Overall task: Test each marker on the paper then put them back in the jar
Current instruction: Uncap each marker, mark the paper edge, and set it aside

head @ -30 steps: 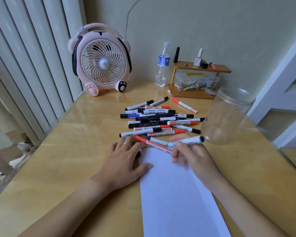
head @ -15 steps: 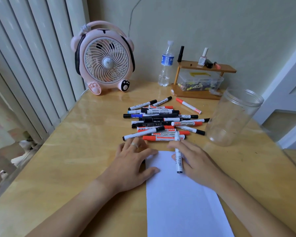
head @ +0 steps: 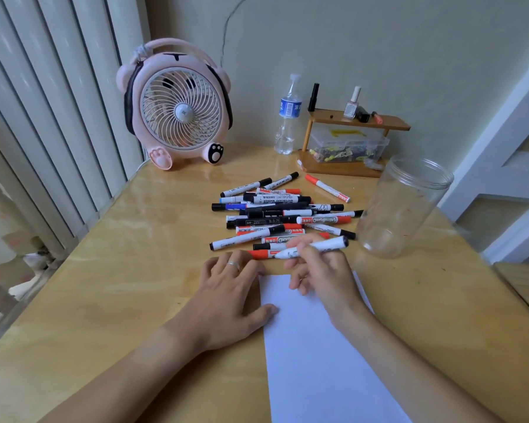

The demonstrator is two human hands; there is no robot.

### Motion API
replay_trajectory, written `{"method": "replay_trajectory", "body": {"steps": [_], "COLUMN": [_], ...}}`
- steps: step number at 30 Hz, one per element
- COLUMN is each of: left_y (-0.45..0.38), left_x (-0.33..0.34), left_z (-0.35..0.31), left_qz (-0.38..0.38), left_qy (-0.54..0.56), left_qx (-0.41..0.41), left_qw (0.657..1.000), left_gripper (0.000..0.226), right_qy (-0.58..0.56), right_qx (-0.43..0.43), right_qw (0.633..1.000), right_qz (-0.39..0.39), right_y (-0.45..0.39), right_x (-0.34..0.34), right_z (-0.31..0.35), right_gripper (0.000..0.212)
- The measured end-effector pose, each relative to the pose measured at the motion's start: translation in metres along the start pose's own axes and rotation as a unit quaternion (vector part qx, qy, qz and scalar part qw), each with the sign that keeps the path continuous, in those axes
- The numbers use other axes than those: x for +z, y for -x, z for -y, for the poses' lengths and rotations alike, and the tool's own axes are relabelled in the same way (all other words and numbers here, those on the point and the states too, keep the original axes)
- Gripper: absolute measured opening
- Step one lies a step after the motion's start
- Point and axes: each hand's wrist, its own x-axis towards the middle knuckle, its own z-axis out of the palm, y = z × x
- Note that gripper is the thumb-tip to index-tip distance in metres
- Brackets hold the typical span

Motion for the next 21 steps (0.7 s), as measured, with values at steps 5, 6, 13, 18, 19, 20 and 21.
{"method": "replay_trajectory", "body": {"steps": [5,6,13,18,19,20,21], "left_y": [0.002,0.002,0.001,0.001,0.001,0.001,0.001], "left_x": [-0.003,-0.004,-0.004,-0.002,-0.002,-0.002,-0.002], "left_z": [0.009,0.009,0.011,0.012,0.012,0.012,0.013], "left_qz": [-0.001,0.003,0.04,0.078,0.084,0.089,0.092], "left_qy": [0.022,0.026,0.004,-0.01,-0.018,-0.025,-0.029], "left_qx": [-0.021,-0.025,-0.052,-0.06,-0.057,-0.053,-0.05], "left_qw": [1.0,0.999,0.998,0.995,0.995,0.994,0.994], "left_gripper": [0.062,0.062,0.083,0.093,0.093,0.092,0.092], "right_qy": [0.04,0.053,0.107,0.093,0.093,0.094,0.097], "right_qx": [-0.023,-0.018,0.019,0.017,0.013,0.01,0.008], "right_qw": [0.999,0.998,0.993,0.995,0.995,0.995,0.995], "right_qz": [0.012,0.012,0.039,0.037,0.037,0.037,0.037], "right_y": [0.003,0.003,0.001,-0.004,-0.005,-0.006,-0.006], "right_x": [0.002,0.003,0.006,0.008,0.009,0.009,0.01], "right_z": [-0.012,-0.012,-0.012,-0.012,-0.012,-0.012,-0.014], "right_gripper": [0.022,0.019,0.016,0.018,0.018,0.018,0.018]}}
